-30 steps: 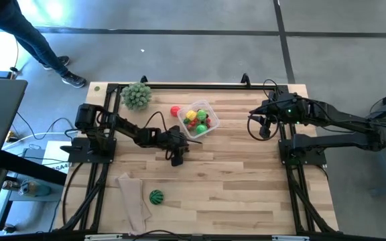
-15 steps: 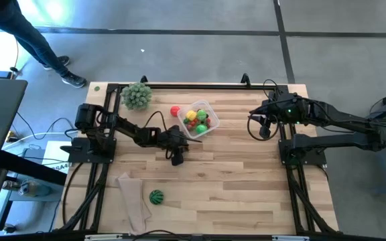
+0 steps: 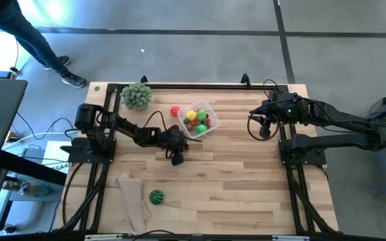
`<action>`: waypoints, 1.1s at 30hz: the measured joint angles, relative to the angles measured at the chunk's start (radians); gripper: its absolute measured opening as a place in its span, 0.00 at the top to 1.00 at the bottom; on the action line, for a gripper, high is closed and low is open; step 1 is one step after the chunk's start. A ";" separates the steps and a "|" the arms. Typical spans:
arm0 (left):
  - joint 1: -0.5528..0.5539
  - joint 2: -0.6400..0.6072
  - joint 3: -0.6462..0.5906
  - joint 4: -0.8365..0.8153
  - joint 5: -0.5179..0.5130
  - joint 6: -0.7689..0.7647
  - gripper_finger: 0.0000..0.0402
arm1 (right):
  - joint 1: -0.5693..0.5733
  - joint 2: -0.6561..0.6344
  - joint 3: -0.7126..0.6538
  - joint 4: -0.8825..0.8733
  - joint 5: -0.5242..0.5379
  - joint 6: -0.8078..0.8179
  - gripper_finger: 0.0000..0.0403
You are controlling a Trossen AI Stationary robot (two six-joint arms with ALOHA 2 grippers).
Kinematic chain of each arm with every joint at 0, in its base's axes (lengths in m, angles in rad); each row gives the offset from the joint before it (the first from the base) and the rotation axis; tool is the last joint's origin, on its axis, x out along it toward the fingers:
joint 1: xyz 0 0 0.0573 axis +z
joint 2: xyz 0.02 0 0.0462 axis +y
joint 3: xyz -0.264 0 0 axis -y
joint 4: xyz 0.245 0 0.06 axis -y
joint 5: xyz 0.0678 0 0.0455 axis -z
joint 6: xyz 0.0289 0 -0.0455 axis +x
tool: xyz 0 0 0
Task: Pick and placing Produce into tupperware
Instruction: Put the blueberry into the transparent container
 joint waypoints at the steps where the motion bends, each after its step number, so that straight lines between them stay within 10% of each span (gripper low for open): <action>1: 0.000 0.000 0.000 0.001 0.000 -0.001 0.88 | 0.000 0.000 0.000 0.000 0.000 0.000 0.81; 16: -0.005 -0.109 -0.006 -0.044 0.134 -0.030 0.90 | 0.000 0.000 0.000 0.000 0.000 0.000 0.81; 33: 0.000 -0.353 -0.001 0.080 0.064 0.072 0.88 | 0.000 0.000 0.000 0.000 0.000 0.000 0.81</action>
